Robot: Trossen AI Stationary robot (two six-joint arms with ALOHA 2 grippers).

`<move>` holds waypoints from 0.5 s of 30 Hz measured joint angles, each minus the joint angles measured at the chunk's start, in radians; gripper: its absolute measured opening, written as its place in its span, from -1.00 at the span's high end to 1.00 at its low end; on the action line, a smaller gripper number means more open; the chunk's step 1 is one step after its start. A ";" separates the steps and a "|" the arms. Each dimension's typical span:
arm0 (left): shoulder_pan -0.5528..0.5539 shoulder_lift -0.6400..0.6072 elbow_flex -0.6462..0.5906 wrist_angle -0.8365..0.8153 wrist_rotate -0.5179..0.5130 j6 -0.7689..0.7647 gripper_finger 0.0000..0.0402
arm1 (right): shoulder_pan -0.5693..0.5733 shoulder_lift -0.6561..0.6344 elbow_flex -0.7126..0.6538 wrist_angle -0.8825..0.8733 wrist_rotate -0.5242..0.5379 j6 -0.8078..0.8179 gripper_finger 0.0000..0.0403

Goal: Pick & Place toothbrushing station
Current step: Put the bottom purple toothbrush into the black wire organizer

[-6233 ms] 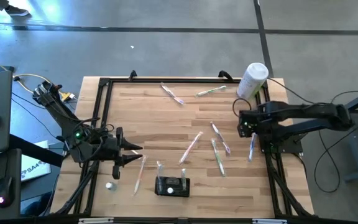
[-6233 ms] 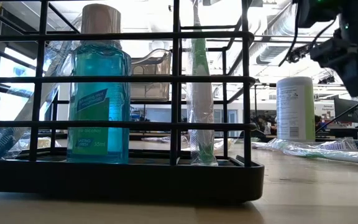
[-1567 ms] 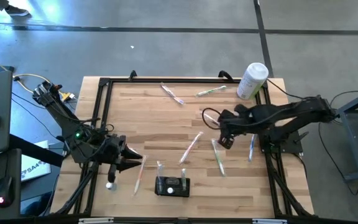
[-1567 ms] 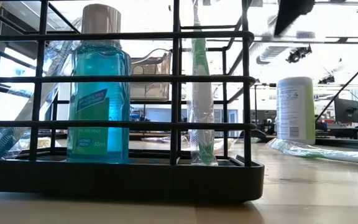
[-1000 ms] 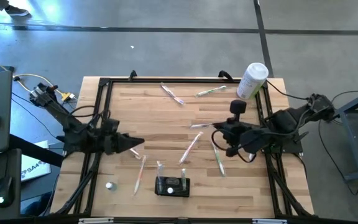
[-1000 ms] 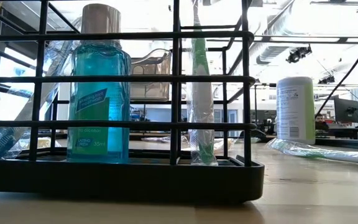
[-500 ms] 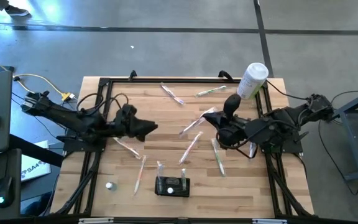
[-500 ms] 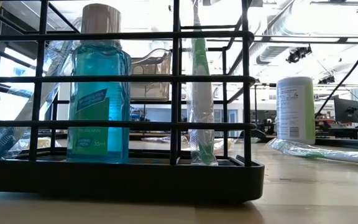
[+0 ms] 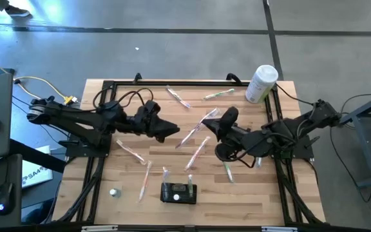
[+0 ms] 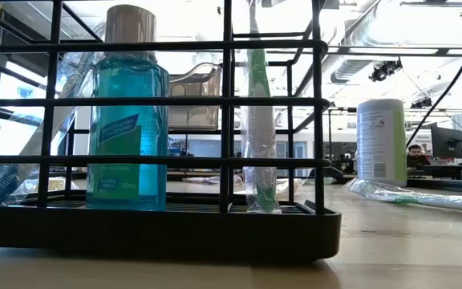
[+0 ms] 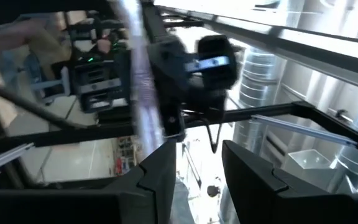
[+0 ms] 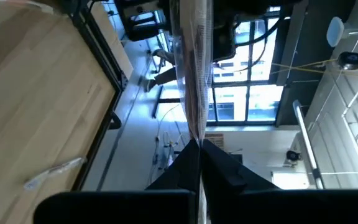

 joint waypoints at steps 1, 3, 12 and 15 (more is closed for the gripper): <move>0.006 0.000 0.000 -0.016 0.001 -0.010 0.36 | 0.005 0.000 0.000 0.006 0.004 -0.006 0.98; 0.015 0.000 0.000 -0.058 0.004 -0.021 0.36 | 0.011 -0.001 0.000 0.023 0.007 -0.028 0.98; 0.044 0.015 -0.001 -0.079 0.066 -0.067 0.36 | 0.014 -0.002 0.000 0.037 -0.027 -0.080 0.98; 0.044 0.026 -0.002 -0.067 0.099 -0.090 0.36 | 0.000 -0.002 0.000 0.047 -0.051 -0.081 0.98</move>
